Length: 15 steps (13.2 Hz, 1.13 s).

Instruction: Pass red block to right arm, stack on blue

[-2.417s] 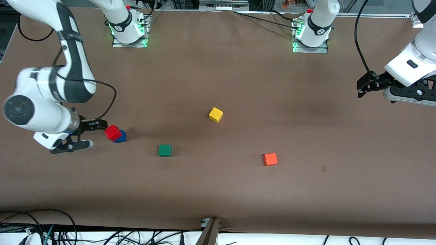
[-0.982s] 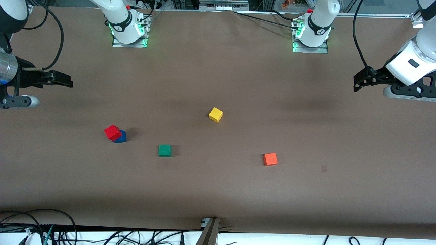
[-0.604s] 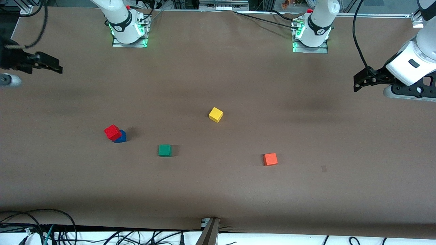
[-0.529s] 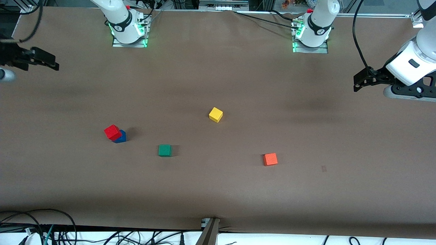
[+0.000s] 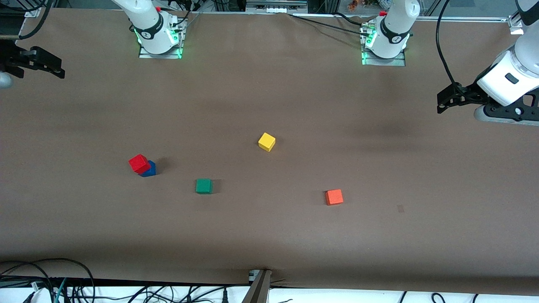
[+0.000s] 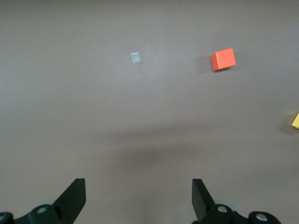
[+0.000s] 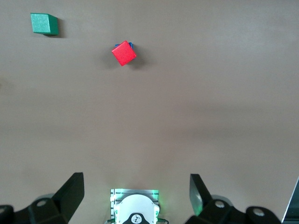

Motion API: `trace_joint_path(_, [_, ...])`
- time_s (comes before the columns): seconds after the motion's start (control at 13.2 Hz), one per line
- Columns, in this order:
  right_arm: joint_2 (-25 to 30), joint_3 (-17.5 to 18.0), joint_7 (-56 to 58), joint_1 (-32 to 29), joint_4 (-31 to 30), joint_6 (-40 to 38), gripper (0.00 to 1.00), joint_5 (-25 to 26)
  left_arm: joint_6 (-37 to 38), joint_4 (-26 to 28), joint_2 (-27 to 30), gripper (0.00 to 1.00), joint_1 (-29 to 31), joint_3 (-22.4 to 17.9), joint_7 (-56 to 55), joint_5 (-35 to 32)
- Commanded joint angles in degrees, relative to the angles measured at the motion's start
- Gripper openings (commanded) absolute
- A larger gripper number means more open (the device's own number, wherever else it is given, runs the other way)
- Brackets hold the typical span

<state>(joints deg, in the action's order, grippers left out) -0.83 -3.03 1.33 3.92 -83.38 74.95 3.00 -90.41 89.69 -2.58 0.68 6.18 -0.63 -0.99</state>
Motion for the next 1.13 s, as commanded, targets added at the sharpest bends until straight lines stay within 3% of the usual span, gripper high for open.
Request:
trace_joint_path(0.0, [-0.5, 0.7, 1.4, -0.8, 0.1, -0.7, 1.0, 1.3, 1.0, -0.7, 0.2, 1.0, 0.2, 0.1, -0.2, 1.3])
trace_joint_path(1.06, [-0.7, 0.6, 1.0, -0.8, 0.1, -0.4, 1.0, 0.8, 0.9, -0.7, 0.2, 1.0, 0.2, 0.2, -0.2, 0.9])
